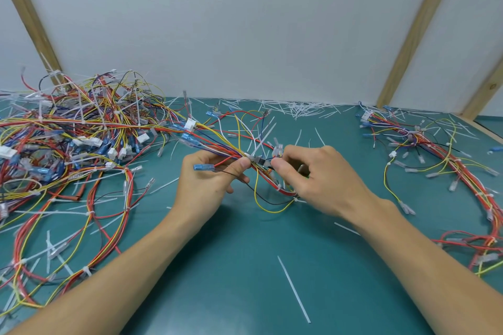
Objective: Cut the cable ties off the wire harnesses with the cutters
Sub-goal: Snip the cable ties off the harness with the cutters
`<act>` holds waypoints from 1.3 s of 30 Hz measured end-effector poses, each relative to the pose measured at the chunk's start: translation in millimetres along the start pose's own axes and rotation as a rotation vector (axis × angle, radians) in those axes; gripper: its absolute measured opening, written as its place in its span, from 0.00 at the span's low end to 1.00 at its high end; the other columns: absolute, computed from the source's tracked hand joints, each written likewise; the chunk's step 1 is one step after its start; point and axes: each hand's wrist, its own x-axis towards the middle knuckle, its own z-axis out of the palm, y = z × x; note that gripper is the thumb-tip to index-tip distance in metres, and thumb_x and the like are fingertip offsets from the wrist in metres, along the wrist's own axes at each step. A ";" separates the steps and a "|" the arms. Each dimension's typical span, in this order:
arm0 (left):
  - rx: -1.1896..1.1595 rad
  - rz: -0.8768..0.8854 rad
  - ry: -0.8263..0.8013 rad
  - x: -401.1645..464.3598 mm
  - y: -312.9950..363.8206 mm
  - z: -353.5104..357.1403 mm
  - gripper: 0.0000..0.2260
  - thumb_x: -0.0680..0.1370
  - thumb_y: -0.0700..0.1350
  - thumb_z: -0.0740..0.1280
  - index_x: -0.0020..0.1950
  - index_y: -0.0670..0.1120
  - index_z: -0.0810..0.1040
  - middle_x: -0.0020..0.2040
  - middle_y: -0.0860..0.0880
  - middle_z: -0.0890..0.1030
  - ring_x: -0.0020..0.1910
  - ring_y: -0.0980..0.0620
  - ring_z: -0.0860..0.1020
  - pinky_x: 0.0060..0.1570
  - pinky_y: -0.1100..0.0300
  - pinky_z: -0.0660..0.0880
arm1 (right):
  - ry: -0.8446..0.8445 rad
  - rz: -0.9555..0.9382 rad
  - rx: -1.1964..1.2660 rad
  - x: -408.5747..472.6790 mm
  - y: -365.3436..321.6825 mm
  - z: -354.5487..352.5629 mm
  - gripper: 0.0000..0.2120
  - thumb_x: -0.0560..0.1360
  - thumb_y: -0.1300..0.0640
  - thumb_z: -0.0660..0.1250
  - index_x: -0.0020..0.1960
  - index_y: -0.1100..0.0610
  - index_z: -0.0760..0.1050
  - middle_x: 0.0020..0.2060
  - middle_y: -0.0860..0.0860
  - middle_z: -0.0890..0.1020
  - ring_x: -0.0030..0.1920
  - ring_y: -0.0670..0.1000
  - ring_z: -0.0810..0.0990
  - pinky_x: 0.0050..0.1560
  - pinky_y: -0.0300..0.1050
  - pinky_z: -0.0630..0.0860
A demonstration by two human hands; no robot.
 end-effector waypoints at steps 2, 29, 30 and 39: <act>0.001 0.001 0.007 -0.3 0.2 0.2 0.04 0.75 0.41 0.74 0.47 0.40 0.84 0.43 0.47 0.87 0.33 0.48 0.84 0.28 0.63 0.73 | -0.008 0.002 -0.017 -0.4 -0.2 1.4 0.18 0.80 0.39 0.61 0.35 0.46 0.68 0.27 0.48 0.74 0.30 0.51 0.71 0.35 0.51 0.70; 0.028 0.008 -0.013 0.0 2.2 -0.5 0.01 0.76 0.40 0.74 0.44 0.45 0.85 0.40 0.47 0.87 0.33 0.49 0.84 0.28 0.64 0.74 | -0.061 0.041 -0.067 -1.0 -1.4 5.9 0.19 0.82 0.40 0.60 0.37 0.50 0.68 0.27 0.49 0.75 0.32 0.50 0.72 0.35 0.52 0.68; 0.029 0.007 -0.013 -0.1 2.4 -0.3 0.02 0.76 0.40 0.74 0.44 0.45 0.85 0.40 0.48 0.87 0.33 0.49 0.84 0.28 0.64 0.74 | -0.061 0.041 -0.069 -1.0 -1.4 5.9 0.19 0.82 0.40 0.59 0.37 0.50 0.68 0.27 0.49 0.75 0.32 0.50 0.72 0.35 0.51 0.68; 0.028 0.000 -0.014 0.0 3.2 -0.7 0.01 0.76 0.41 0.74 0.44 0.45 0.85 0.41 0.47 0.87 0.33 0.49 0.84 0.28 0.63 0.74 | -0.059 0.040 -0.069 -1.4 -1.5 6.4 0.19 0.82 0.40 0.59 0.36 0.49 0.67 0.26 0.48 0.73 0.31 0.49 0.71 0.34 0.50 0.66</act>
